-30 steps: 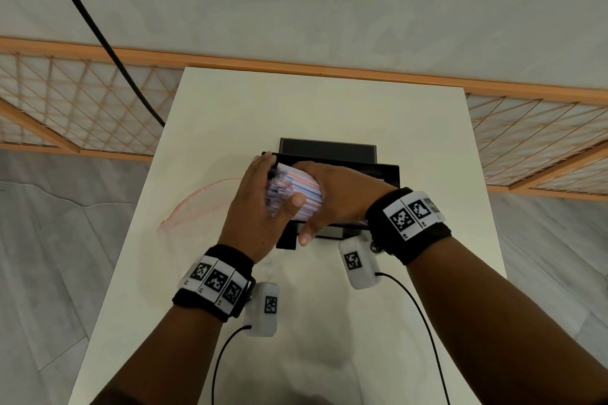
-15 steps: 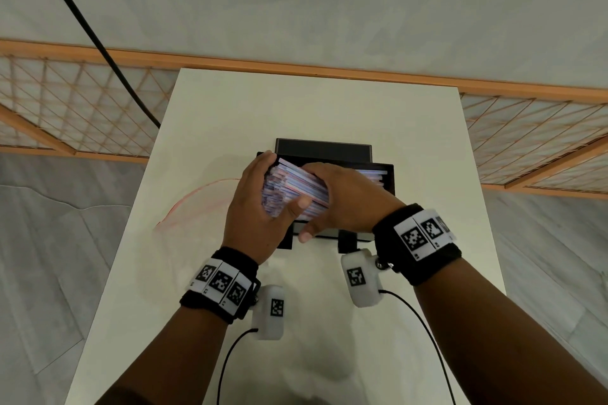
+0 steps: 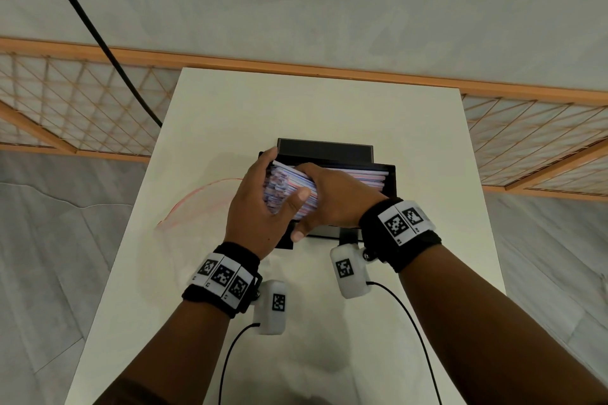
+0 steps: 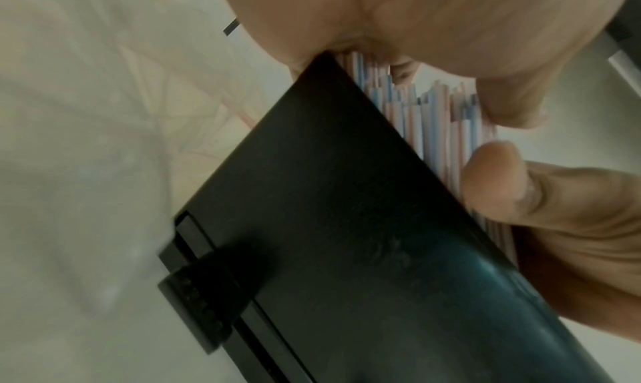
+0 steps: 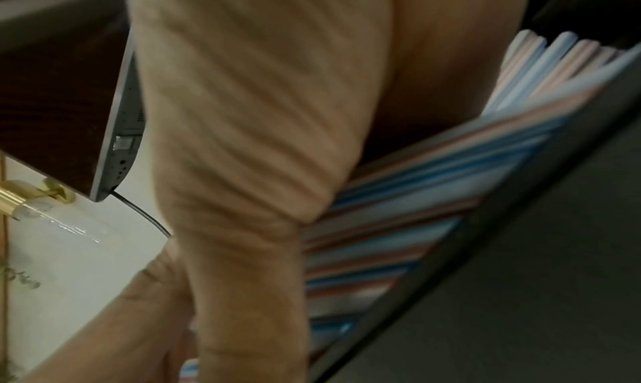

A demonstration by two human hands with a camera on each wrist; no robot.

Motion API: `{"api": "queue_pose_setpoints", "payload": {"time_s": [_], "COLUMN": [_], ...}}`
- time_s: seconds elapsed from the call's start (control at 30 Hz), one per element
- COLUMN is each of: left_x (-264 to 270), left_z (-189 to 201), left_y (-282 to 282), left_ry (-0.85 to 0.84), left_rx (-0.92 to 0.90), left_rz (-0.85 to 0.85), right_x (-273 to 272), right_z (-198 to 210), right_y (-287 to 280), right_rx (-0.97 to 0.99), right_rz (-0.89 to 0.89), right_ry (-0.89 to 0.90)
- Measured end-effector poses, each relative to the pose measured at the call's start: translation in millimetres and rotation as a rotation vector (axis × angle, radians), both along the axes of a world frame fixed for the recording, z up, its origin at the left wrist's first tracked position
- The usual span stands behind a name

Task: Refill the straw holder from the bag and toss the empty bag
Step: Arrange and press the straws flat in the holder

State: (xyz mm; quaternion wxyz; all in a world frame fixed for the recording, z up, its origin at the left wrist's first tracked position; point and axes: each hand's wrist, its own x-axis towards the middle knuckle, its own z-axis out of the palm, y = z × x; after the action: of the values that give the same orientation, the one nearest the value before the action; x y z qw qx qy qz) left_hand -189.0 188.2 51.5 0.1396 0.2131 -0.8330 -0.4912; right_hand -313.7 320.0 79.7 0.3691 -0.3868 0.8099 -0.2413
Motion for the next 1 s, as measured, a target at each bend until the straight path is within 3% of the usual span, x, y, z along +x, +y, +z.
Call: {"api": "queue_pose_setpoints", "payload": {"time_s": [1.0], "left_x": [-2.0], "left_z": [-5.8], "left_y": [-3.2], "left_ry": [0.011], "left_rx": [-0.083], "left_rz": [-0.041], "right_x": [-13.3], "right_z": [5.6], "right_y": [-14.9], "right_rx": [-0.026], "right_rz": [0.086], "right_ry": [-0.114]}}
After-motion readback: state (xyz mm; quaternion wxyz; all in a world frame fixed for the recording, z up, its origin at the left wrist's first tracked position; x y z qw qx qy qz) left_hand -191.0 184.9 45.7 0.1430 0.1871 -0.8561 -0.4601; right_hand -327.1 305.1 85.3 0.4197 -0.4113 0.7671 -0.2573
